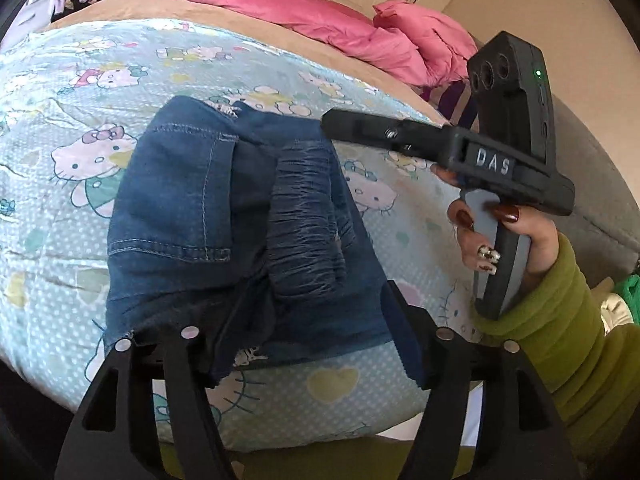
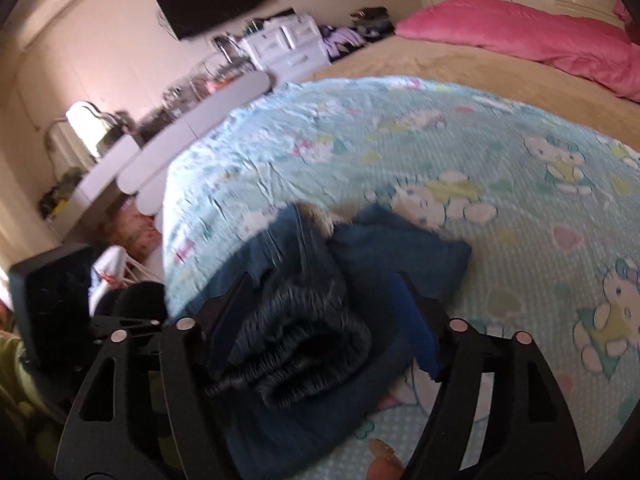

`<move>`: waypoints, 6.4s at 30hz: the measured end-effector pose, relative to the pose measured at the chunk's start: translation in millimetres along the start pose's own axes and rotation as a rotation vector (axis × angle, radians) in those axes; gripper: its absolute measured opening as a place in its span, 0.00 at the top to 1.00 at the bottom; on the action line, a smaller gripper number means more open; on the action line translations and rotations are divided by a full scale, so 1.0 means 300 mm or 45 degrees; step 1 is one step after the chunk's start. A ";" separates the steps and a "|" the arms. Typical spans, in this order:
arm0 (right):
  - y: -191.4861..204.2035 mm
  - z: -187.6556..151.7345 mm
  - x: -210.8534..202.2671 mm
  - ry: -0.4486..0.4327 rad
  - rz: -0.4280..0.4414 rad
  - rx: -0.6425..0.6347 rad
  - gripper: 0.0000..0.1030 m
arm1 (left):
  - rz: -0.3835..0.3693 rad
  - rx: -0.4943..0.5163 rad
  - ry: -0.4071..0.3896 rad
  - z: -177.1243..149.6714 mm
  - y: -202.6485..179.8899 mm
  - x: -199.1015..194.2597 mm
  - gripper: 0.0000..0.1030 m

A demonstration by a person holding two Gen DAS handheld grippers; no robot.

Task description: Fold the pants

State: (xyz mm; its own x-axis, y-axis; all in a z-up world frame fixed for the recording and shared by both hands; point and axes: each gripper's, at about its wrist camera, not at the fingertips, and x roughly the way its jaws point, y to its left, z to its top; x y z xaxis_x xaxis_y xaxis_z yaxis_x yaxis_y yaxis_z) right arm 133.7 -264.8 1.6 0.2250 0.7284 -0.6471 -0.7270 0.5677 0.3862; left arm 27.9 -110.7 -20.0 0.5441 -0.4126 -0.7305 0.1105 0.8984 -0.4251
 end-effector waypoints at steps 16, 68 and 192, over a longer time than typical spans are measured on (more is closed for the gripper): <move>0.015 -0.056 -0.072 0.012 -0.258 0.003 0.33 | 0.106 0.075 -0.096 -0.025 -0.008 -0.159 0.08; 0.545 -0.260 0.098 0.230 -0.038 -0.715 0.69 | 0.237 -0.051 -0.026 0.191 0.311 0.023 0.20; 0.308 -0.242 -0.175 -0.105 -0.551 0.062 0.09 | 0.504 0.001 -0.206 -0.126 0.114 -0.361 0.04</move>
State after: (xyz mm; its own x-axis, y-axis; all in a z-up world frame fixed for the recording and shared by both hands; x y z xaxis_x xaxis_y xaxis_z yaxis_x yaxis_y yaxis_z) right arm 7.5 -278.6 23.5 0.5543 0.4464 -0.7025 -0.5233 0.8432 0.1228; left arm -58.6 -40.9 24.5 0.6685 -0.0070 -0.7437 -0.1323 0.9829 -0.1282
